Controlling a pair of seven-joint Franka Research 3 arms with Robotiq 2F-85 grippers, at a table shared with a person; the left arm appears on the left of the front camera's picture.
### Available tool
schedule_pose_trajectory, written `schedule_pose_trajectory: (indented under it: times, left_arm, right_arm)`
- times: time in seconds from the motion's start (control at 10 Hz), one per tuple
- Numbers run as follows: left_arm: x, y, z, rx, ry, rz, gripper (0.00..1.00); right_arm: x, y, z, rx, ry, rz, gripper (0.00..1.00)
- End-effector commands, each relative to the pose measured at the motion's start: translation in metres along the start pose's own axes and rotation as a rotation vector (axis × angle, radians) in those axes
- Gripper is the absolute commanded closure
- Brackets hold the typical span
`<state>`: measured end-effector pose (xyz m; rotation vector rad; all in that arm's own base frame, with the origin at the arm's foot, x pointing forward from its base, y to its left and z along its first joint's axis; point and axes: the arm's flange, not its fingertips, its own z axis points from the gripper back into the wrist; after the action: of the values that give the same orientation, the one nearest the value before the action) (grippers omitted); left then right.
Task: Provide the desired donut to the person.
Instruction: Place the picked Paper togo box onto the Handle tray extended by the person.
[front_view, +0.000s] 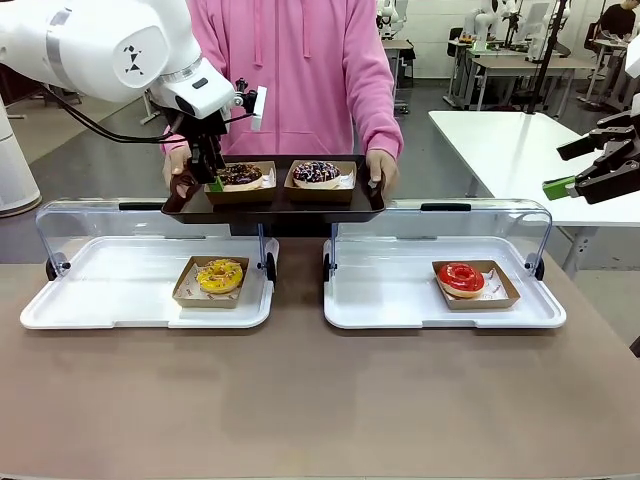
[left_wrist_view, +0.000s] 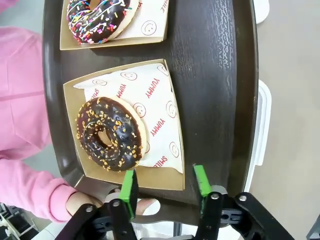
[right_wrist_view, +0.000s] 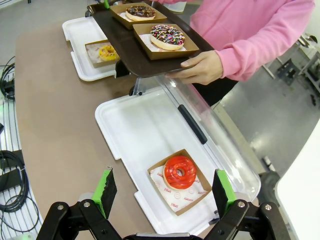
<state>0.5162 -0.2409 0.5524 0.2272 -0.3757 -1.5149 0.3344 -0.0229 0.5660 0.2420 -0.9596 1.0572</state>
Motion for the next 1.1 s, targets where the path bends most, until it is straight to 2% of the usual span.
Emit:
schedule_pose_trajectory:
  times: [0.0, 0.6, 0.7, 0.8, 1.0]
  left_arm:
    - [-0.002, 0.003, 0.005, -0.014, 0.030, 0.031, 0.02]
    - [-0.007, 0.002, 0.013, -0.065, 0.031, 0.067, 0.00]
    - [-0.007, -0.002, 0.017, -0.104, 0.012, 0.024, 0.00]
    - [-0.007, 0.003, 0.007, -0.048, 0.031, 0.032, 0.00]
    - [-0.007, 0.003, 0.007, -0.048, 0.031, 0.032, 0.00]
  right_arm:
    - [-0.001, 0.001, -0.001, 0.008, 0.005, -0.002, 0.00]
    - [-0.001, 0.001, -0.001, 0.008, 0.005, -0.002, 0.00]
    - [-0.001, 0.001, -0.001, 0.008, 0.005, -0.002, 0.00]
    - [-0.001, 0.001, -0.001, 0.008, 0.005, -0.002, 0.00]
    - [-0.001, 0.001, -0.001, 0.008, 0.005, -0.002, 0.00]
